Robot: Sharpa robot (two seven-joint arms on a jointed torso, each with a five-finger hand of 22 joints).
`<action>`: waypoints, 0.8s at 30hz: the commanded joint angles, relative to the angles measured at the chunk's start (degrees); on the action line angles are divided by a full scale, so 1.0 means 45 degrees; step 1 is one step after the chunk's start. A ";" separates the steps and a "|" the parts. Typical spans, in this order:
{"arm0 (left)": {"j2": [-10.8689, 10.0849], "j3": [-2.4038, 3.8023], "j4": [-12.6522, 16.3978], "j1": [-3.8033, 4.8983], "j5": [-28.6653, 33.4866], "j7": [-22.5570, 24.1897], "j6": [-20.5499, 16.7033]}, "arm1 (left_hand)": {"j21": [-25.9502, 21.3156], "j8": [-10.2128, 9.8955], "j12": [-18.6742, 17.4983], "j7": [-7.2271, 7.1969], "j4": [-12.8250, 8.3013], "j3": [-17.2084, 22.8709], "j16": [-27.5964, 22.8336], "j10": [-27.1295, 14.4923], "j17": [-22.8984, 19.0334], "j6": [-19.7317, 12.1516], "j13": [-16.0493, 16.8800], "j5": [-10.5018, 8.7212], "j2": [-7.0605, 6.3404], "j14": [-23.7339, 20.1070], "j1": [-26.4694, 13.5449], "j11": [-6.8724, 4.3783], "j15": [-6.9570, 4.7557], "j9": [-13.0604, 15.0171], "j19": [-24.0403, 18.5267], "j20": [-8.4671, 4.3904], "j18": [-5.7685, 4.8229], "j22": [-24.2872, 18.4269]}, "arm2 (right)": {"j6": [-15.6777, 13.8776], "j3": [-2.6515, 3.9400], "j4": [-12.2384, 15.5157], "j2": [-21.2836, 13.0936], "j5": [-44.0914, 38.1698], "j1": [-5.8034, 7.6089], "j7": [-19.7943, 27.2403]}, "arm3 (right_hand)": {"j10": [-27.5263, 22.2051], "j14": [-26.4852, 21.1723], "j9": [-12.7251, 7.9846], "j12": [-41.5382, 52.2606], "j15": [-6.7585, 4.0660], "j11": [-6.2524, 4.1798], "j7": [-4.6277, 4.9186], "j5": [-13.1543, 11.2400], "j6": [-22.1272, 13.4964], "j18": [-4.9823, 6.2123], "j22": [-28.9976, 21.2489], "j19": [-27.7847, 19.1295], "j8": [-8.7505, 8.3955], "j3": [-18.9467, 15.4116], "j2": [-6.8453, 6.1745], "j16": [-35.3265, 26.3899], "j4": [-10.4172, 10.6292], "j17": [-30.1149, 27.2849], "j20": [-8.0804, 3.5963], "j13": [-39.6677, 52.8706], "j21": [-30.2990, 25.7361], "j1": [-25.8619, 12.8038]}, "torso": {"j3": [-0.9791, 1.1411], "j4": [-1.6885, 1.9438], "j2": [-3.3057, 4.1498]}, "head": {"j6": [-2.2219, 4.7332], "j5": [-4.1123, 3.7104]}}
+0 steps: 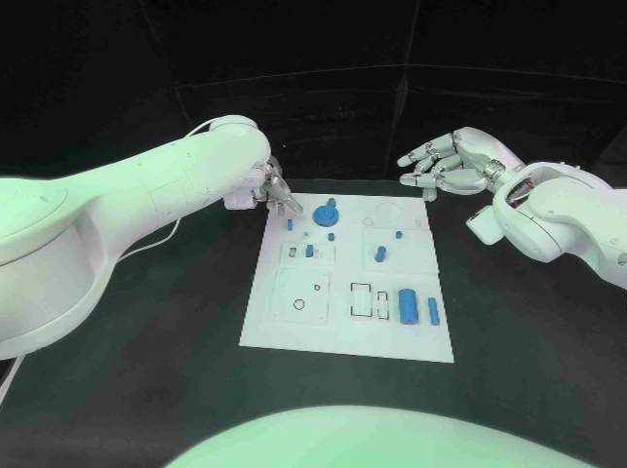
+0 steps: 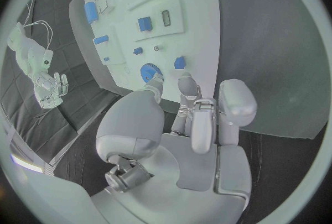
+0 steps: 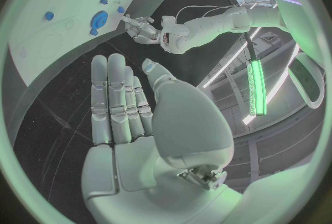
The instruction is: Assemble the parts on the task board
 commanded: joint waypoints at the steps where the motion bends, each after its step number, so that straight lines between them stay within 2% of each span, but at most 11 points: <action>1: 0.0073 0.0007 -0.0183 -0.0027 -0.0203 0.0048 0.0271 | 0.0082 0.0070 0.0059 0.0008 -0.0019 -0.0087 -0.0025 0.0003 0.2427 0.0081 0.0009 -0.0007 0.0129 0.1122 0.0023 -0.0077 -0.0075 0.0016 0.0034 -0.0017 -0.0118 0.0024 | -0.0006 0.0009 0.0006 0.0015 -0.0011 0.0029 0.0129 | -0.0059 -0.0072 0.0018 0.0066 0.0006 -0.0016 0.0031 0.0065 -0.0089 0.0159 -0.0015 0.0049 0.0056 0.0027 0.0007 -0.0045 0.0056 0.0017 0.0060 -0.0023 -0.0056 -0.0036 | 0.0001 0.0020 -0.0008 | -0.0025 0.0014; 5: 0.0156 0.0009 -0.0365 -0.0071 -0.0206 0.0087 0.0242 | 0.0088 0.0082 0.0069 -0.0001 -0.0029 -0.0113 -0.0018 0.0011 0.2443 0.0092 0.0026 -0.0006 0.0151 0.1126 0.0071 -0.0085 -0.0082 0.0015 0.0037 -0.0023 -0.0120 0.0033 | -0.0032 0.0010 0.0038 -0.0017 -0.0011 0.0029 0.0135 | -0.0059 -0.0072 0.0018 0.0066 0.0006 -0.0016 0.0031 0.0065 -0.0089 0.0159 -0.0015 0.0049 0.0056 0.0027 0.0007 -0.0045 0.0056 0.0017 0.0060 -0.0023 -0.0056 -0.0036 | 0.0018 0.0020 0.0010 | -0.0003 0.0016; 8: 0.0225 0.0011 -0.0488 -0.0095 -0.0207 0.0141 0.0238 | 0.0091 0.0091 0.0062 -0.0007 -0.0044 -0.0137 -0.0013 0.0003 0.2455 0.0094 0.0008 -0.0005 0.0189 0.1128 0.0137 -0.0092 -0.0090 0.0011 0.0038 -0.0031 -0.0120 0.0037 | -0.0036 0.0010 0.0044 -0.0009 -0.0011 0.0029 0.0141 | -0.0060 -0.0070 0.0019 0.0070 0.0005 -0.0017 0.0031 0.0076 -0.0089 0.0159 -0.0016 0.0051 0.0059 0.0030 0.0008 -0.0045 0.0055 0.0017 0.0060 -0.0025 -0.0058 -0.0029 | 0.0003 0.0003 0.0005 | -0.0029 0.0022; 24: 0.0532 0.0014 -0.0872 -0.0354 -0.0208 0.0397 0.0277 | 0.0123 0.0120 0.0062 -0.0022 -0.0155 -0.0223 -0.0010 0.0000 0.2460 0.0098 -0.0003 -0.0002 0.0425 0.1129 0.0495 -0.0109 -0.0109 -0.0022 0.0047 -0.0057 -0.0132 0.0096 | -0.0035 0.0010 0.0020 0.0060 -0.0011 0.0029 0.0154 | -0.0066 -0.0065 0.0019 0.0086 0.0001 -0.0020 0.0030 0.0124 -0.0093 0.0160 -0.0021 0.0062 0.0073 0.0042 0.0013 -0.0047 0.0051 0.0019 0.0057 -0.0037 -0.0065 0.0003 | 0.0019 0.0015 -0.0017 | -0.0077 0.0010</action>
